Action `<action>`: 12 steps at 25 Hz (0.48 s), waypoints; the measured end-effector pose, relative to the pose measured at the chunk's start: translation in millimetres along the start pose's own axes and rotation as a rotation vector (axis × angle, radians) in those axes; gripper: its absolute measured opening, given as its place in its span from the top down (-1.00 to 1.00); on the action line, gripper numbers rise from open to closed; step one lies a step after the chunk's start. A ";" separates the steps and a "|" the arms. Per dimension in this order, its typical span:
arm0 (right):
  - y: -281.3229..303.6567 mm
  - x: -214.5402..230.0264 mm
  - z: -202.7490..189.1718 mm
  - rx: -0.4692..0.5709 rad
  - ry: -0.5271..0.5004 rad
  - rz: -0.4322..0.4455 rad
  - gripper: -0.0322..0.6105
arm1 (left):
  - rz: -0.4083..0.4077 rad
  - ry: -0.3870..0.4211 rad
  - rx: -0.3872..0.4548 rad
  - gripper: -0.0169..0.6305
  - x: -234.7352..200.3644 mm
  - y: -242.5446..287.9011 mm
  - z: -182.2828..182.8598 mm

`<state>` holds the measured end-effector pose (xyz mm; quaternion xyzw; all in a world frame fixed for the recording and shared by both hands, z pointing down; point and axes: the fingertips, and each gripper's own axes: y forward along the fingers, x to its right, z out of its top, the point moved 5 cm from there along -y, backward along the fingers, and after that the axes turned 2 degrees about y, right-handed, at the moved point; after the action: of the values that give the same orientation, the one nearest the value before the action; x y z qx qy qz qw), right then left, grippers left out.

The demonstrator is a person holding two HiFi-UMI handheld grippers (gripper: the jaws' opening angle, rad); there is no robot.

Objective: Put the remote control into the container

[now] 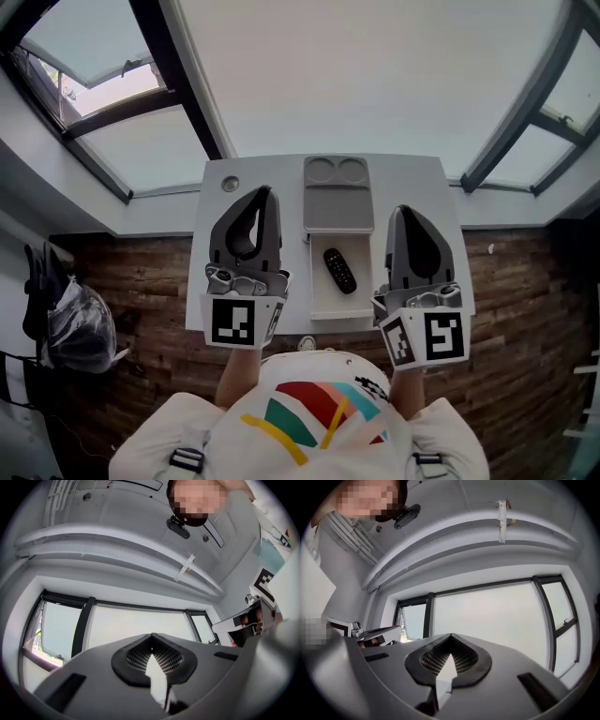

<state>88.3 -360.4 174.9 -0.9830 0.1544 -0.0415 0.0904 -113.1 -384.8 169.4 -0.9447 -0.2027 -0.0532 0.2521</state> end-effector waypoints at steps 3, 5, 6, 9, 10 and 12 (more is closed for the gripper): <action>-5.2 4.7 4.0 0.012 -0.007 -0.002 0.90 | 0.008 0.003 -0.017 0.93 3.3 -1.1 1.2; -6.9 8.7 5.5 0.012 -0.016 -0.005 0.90 | 0.008 0.007 -0.034 0.93 7.8 -1.5 3.5; -7.1 10.4 6.3 0.011 -0.023 -0.007 0.89 | 0.007 0.012 -0.031 0.93 9.7 -1.3 5.8; -5.2 12.0 7.4 0.011 -0.032 -0.007 0.90 | 0.006 0.035 0.002 0.93 10.9 -0.3 12.4; -4.4 10.8 6.8 0.010 -0.029 -0.001 0.90 | 0.012 0.036 -0.014 0.93 9.8 -1.4 12.2; -3.2 6.8 4.7 0.007 -0.022 0.014 0.90 | 0.025 0.034 -0.057 0.93 6.5 -4.9 10.4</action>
<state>96.2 -358.8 171.3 -0.9819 0.1603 -0.0304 0.0958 -109.3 -373.4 163.9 -0.9530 -0.1850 -0.0720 0.2290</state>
